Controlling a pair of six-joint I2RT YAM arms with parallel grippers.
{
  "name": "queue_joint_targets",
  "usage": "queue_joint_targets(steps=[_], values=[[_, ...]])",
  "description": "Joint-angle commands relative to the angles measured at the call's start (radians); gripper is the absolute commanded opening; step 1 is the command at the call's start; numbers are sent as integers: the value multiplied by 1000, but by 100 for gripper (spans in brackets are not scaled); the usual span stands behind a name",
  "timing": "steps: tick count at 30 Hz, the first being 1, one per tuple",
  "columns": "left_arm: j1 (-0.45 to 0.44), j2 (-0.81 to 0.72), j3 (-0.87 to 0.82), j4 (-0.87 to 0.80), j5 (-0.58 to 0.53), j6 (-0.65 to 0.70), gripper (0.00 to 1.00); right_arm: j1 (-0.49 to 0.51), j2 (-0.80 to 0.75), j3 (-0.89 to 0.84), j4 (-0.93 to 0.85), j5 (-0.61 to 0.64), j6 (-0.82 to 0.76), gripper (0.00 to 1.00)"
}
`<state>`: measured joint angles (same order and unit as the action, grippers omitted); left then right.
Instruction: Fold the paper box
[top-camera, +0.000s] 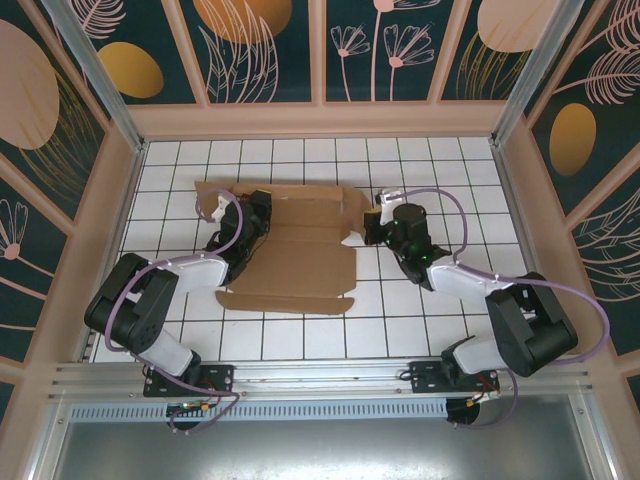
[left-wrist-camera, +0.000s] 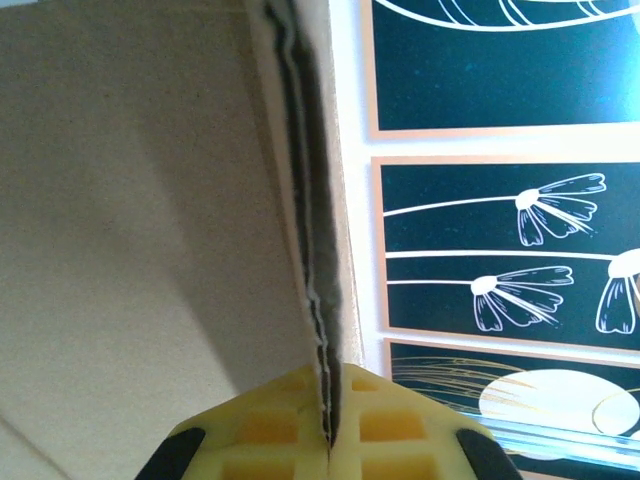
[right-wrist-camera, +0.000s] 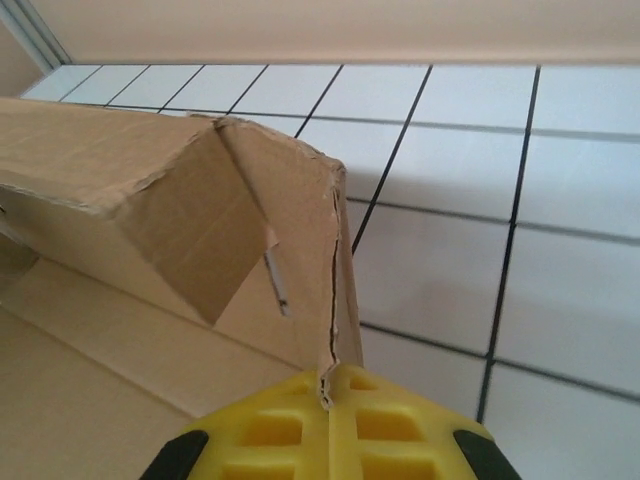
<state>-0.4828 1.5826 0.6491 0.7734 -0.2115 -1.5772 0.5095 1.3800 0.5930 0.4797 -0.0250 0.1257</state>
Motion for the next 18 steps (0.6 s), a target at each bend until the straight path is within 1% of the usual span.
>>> queue_joint_targets(steps=[1,4,6,8,10,12,15,17,18], values=[[-2,35,-12,-126,18,-7,0,32,-35,-4,6,12,167,0],[-2,32,-16,-125,16,-7,0,76,-29,-1,25,12,279,0],[-2,30,-16,-126,15,-4,0,102,-20,-11,77,12,318,0],[-2,31,-17,-122,17,-5,0,128,-1,-9,102,44,308,0],[-2,33,-20,-114,22,-3,0,129,38,6,108,88,272,2],[-2,37,-26,-101,30,-5,0,129,78,5,148,133,257,6],[-2,36,-34,-89,34,-7,0,129,154,-12,291,138,250,15],[-2,32,-38,-85,33,-7,0,129,208,-7,372,114,249,18],[-2,28,-40,-83,31,-6,0,129,230,8,385,91,235,20]])
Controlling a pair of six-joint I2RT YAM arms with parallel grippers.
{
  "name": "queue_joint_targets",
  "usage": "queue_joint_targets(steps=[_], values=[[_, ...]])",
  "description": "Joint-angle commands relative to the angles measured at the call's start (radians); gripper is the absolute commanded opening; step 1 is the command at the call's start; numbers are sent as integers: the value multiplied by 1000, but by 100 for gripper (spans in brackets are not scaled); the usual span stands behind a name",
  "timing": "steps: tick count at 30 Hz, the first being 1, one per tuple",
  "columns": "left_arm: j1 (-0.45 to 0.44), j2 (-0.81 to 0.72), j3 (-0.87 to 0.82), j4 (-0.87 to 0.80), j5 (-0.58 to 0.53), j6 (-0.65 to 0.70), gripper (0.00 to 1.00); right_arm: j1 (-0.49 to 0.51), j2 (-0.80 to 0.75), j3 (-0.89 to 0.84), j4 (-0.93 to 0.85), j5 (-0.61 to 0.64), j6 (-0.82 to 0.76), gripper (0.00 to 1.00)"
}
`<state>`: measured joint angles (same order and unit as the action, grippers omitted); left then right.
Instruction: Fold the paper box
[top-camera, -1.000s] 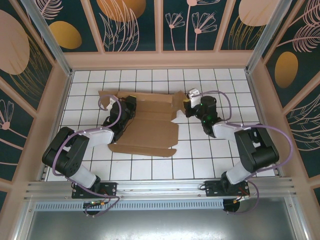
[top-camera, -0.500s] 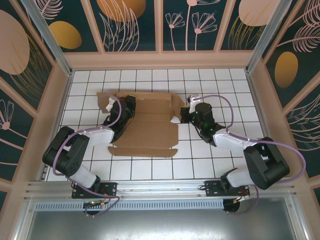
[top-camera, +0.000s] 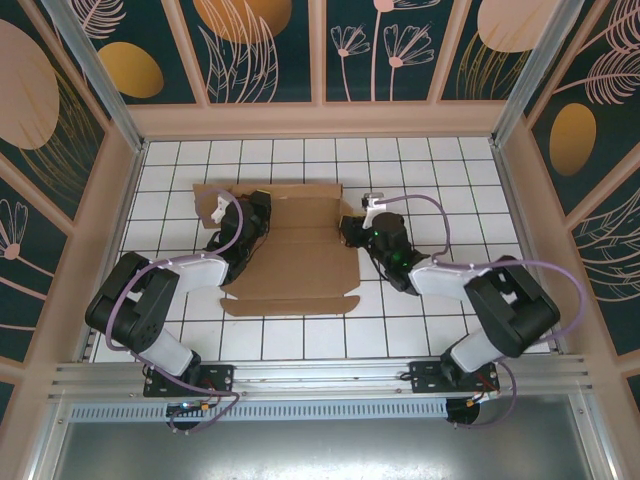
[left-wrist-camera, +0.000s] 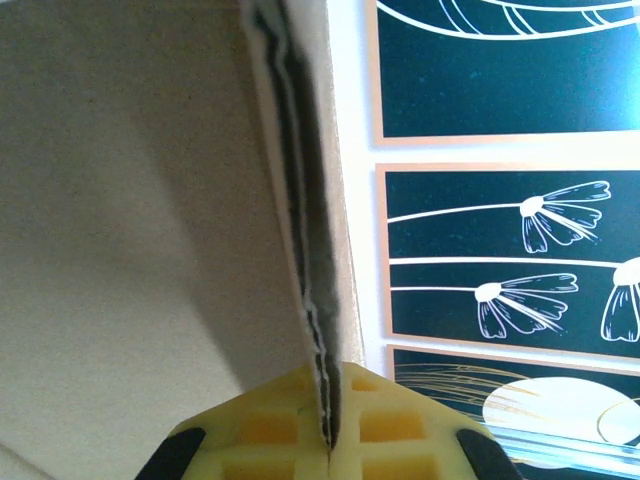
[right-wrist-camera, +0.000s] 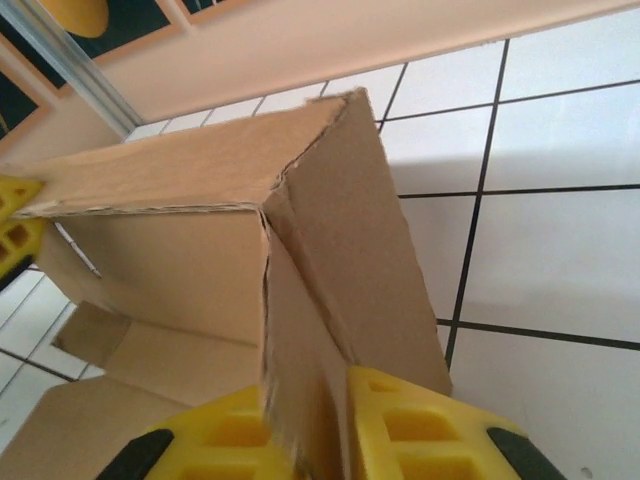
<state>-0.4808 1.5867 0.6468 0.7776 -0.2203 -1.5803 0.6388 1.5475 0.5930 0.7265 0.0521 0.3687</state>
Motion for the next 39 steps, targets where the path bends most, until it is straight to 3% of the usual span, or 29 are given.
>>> queue_joint_targets(steps=[1,4,8,11,15,18,21,24,27,29,33,39], values=[[-4,20,-39,-89,39,-1,0,0,73,23,135,-9,-27,21],[-4,8,-41,-97,33,7,0,-1,56,34,125,-109,-97,31],[-4,-9,-45,-104,23,23,0,-1,-83,2,0,-248,-226,50],[-4,-11,-49,-103,18,28,0,-12,-218,-27,-111,-320,-309,57],[-4,2,-45,-95,18,32,0,-85,-382,-137,-28,-307,-329,61],[-4,9,-45,-91,24,35,0,-247,-420,-162,32,-310,-196,57],[-4,8,-44,-90,27,43,0,-330,-366,-84,-71,-165,-155,46],[-4,1,-44,-93,22,54,0,-390,-287,-3,-148,-43,-127,44],[-4,1,-44,-92,20,55,0,-449,-168,91,-203,-64,-147,43],[-4,5,-42,-88,24,54,0,-470,-49,198,-291,-151,-230,43],[-4,10,-36,-87,30,50,0,-454,101,333,-458,-312,-405,39],[-4,9,-35,-89,30,51,0,-289,36,176,-334,-443,-683,36]])
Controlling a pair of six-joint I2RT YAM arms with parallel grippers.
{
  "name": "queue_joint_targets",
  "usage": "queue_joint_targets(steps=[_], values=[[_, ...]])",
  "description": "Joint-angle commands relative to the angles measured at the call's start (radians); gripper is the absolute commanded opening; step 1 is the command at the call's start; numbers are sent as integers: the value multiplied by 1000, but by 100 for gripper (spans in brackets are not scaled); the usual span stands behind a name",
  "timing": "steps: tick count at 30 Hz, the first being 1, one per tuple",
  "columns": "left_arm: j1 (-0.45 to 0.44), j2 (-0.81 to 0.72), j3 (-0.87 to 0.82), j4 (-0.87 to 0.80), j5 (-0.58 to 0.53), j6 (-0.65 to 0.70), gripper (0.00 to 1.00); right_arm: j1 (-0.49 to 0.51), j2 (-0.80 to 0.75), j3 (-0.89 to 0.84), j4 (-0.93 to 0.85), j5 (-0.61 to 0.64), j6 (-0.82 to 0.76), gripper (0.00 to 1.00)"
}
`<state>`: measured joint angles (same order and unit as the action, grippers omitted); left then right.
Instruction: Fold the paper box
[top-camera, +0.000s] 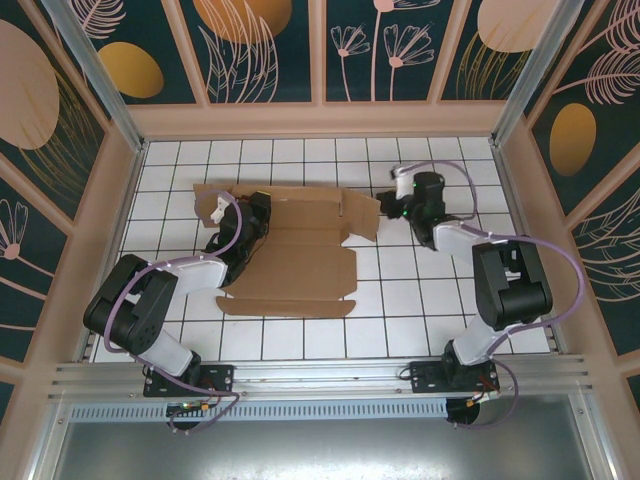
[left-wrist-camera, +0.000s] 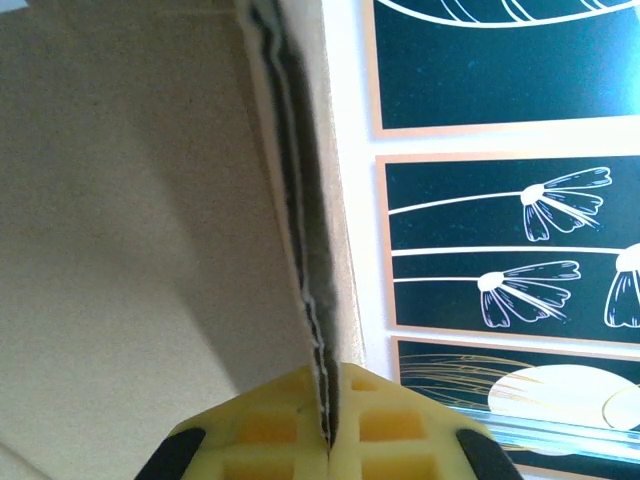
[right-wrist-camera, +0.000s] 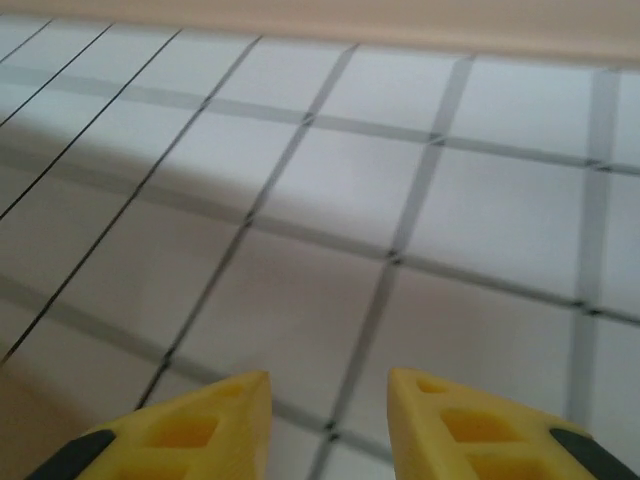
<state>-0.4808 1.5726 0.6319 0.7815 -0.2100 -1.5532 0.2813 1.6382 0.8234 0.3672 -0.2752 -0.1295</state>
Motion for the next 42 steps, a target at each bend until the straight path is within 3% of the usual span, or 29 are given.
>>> queue_joint_targets(steps=[1,7,10,20,23,27,37,42], values=[[-4,21,-20,-92,21,24,0,86,-69,-77,44,-139,-189,36],[-3,21,-22,-89,27,23,0,128,-133,-152,121,-214,-171,41],[-4,21,-23,-84,28,20,0,156,-127,-141,96,-207,-186,48],[-4,30,-26,-73,45,19,0,206,-33,-71,140,-115,-194,60],[-4,29,-27,-70,46,19,0,219,4,-50,167,-28,-201,62],[-4,27,-28,-70,47,21,0,220,43,-25,212,111,-210,62],[-4,28,-26,-55,65,9,0,254,85,24,220,136,-256,59],[-4,12,-9,-67,80,12,0,280,97,28,252,193,-242,52]])
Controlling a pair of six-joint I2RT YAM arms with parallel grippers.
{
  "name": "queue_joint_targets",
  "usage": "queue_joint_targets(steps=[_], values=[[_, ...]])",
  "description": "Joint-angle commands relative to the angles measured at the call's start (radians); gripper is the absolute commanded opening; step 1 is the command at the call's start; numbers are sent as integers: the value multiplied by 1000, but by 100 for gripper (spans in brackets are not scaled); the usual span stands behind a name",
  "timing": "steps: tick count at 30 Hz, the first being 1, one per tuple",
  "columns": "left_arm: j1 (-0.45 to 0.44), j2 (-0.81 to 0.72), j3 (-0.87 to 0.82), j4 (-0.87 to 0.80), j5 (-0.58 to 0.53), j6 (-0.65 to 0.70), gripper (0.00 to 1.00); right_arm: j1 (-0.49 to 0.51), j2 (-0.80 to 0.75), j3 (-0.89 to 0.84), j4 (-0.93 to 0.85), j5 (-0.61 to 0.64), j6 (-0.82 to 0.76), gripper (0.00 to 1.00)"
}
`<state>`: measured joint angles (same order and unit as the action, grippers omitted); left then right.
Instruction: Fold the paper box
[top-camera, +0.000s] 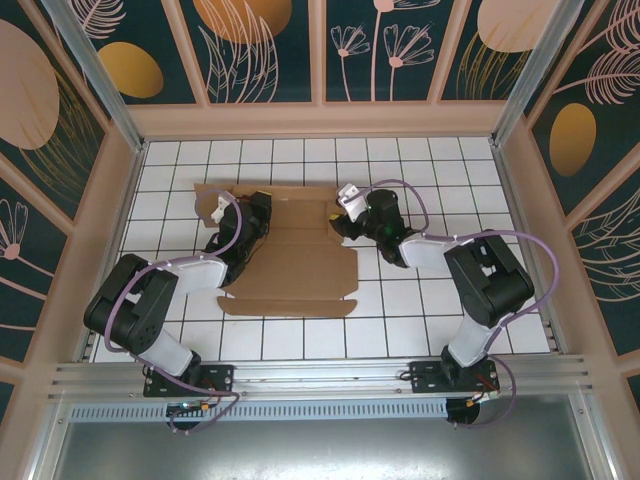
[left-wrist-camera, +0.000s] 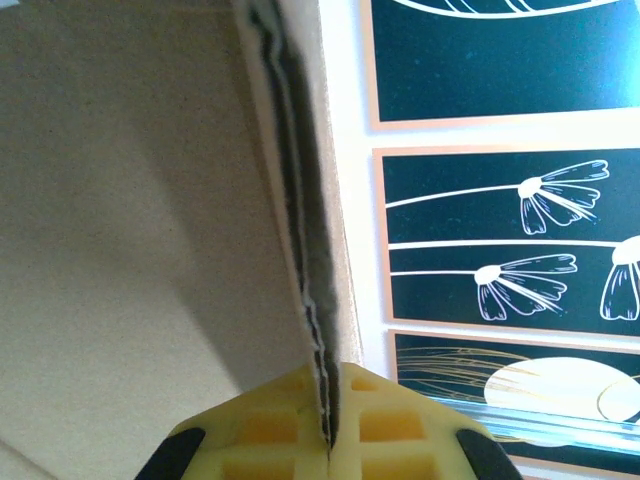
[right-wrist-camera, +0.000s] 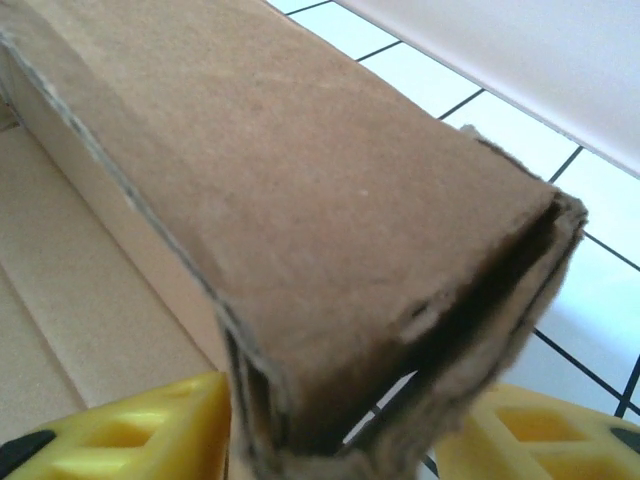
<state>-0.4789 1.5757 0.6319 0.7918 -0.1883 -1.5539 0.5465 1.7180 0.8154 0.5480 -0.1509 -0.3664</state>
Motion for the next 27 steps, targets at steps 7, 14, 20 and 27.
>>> queue_joint_targets(steps=[7,14,20,27], values=[[-6,15,-21,-69,81,-8,0,21,67,84,66,185,100,42],[-6,0,-20,-84,76,-9,0,65,102,121,33,330,138,25],[-6,0,-15,-95,81,-19,0,100,137,150,-14,520,143,16],[-6,-1,-10,-105,81,-26,0,145,214,213,-34,775,159,17]])
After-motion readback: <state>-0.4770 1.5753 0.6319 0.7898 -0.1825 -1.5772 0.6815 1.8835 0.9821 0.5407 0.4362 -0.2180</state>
